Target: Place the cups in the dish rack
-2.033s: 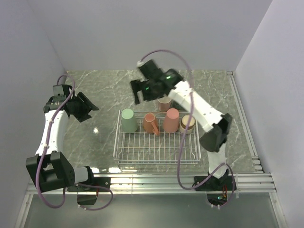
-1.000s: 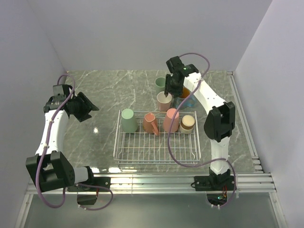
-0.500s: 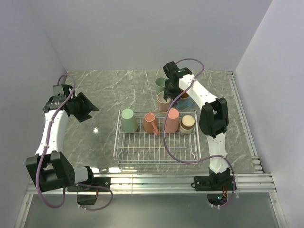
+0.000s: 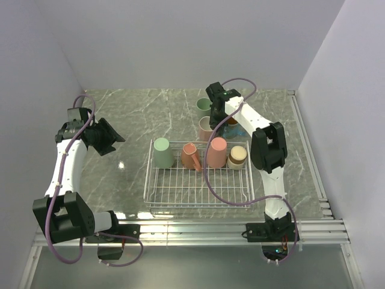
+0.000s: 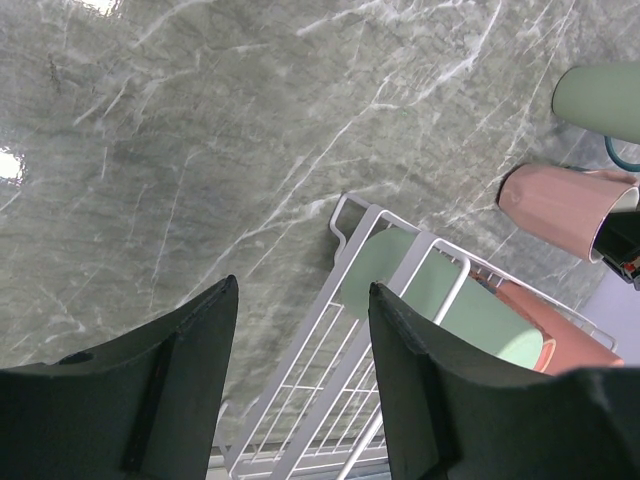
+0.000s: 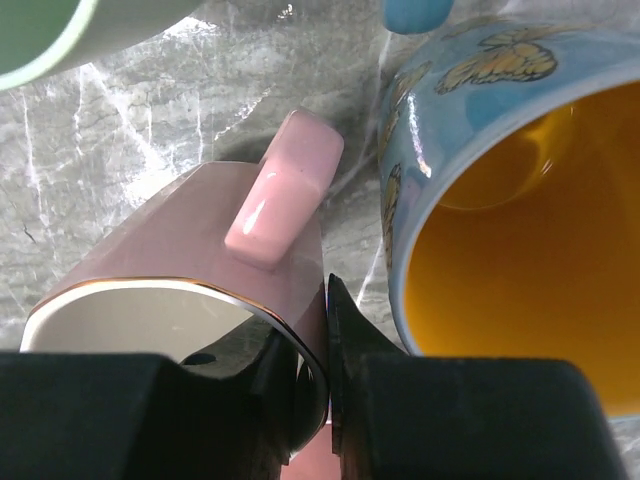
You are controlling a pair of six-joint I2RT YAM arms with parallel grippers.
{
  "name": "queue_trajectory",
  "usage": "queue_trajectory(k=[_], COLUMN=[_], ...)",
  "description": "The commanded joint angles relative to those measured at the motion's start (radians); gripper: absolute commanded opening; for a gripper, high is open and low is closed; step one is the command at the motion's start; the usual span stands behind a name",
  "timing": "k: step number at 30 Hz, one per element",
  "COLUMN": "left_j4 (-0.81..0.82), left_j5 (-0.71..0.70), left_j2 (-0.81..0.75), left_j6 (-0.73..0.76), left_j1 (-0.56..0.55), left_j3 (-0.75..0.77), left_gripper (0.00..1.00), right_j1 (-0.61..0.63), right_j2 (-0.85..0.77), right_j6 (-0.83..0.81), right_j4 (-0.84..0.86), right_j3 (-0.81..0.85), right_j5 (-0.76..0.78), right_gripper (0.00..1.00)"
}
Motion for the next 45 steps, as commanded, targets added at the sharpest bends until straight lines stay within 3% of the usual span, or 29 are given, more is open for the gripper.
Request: queue_trajectory(k=[1,8,14,18,22,26,29,34,37,40,45], left_j4=[-0.017,-0.03,0.018,0.117,0.299,0.475,0.642,0.785,0.77,0.863,0.986], left_j5=[-0.019,-0.039,0.06,0.197,0.476,0.583,0.617,0.654,0.608,0.596,0.59], left_j2=[-0.01,-0.019,-0.087,-0.118,-0.124,-0.102,-0.076,-0.018,0.016,0.033,0.037], left_j6=[0.017,0.02,-0.013,-0.048,-0.173,-0.306,-0.412,-0.523,-0.515,-0.562,-0.659], left_j1=[0.004,0.002,0.004,0.004,0.004,0.002,-0.007,-0.094,-0.201,-0.29,-0.361], left_j3=[0.032,0.067,0.087,0.055,0.021,0.014,0.021,0.044,0.072,0.045,-0.002], left_gripper=[0.6,0.61,0.67,0.71,0.73,0.78,0.85,0.94,0.96,0.98,0.99], right_j1=[0.002,0.0,0.0,-0.001,-0.001,-0.001,-0.001,0.0,0.0,0.0,0.012], right_j2=[-0.055,-0.119,-0.232,-0.378,-0.53,-0.621,-0.678,-0.74,-0.748,-0.747,-0.744], right_j6=[0.002,0.002,0.009,0.026,0.121,0.242,0.353,0.489,0.534,0.583,0.629], right_j4=[0.023,-0.045,-0.039,0.137,0.369,0.582,0.762,1.016,1.082,1.141,1.216], right_j3=[-0.001,0.176,0.233,0.08,-0.095,-0.285,-0.409,-0.546,-0.577,-0.593,-0.613], right_j5=[0.018,-0.007,-0.135,-0.362,-0.552,-0.707,-0.79,-0.846,-0.852,-0.866,-0.879], right_gripper=[0.0,0.0,0.0,0.0,0.0,0.0,0.0,0.0,0.0,0.0,0.0])
